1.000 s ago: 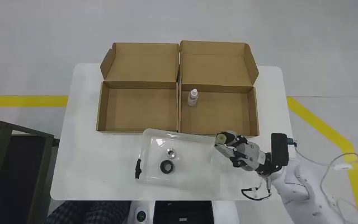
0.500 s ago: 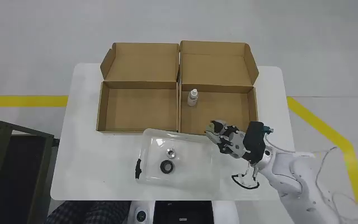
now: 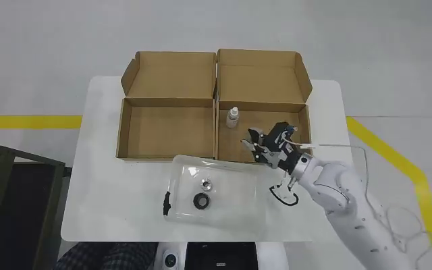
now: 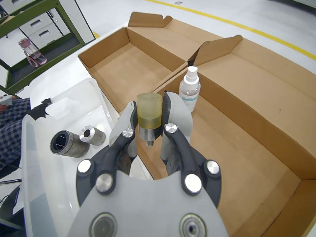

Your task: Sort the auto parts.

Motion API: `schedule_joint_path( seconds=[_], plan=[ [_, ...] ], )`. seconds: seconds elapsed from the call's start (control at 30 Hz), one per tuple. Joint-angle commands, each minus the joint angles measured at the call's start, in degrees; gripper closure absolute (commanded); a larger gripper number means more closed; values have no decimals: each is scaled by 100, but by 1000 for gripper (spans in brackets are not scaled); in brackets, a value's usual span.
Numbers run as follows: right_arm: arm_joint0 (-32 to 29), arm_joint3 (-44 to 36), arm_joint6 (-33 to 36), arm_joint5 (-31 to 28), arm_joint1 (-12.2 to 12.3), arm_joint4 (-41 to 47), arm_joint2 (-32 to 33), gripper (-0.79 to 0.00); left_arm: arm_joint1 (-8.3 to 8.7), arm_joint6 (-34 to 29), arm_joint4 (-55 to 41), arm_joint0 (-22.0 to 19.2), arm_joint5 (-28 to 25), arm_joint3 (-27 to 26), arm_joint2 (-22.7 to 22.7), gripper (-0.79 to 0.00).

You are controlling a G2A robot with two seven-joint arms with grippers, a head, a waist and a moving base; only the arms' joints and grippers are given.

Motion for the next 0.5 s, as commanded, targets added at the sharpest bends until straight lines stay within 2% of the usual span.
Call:
schedule_joint_path(
  seconds=[0.0,0.23,0.47],
  plan=[
    [260,266,227,19,-38,60,-159,0,0,0,0,0,0,0,0,-785],
    [923,968,702,6,-173,323,-608,0,0,0,0,0,0,0,0,-785],
    [1351,1266,1324,121,-254,437,-836,0,0,0,0,0,0,0,0,-785]
  ],
)
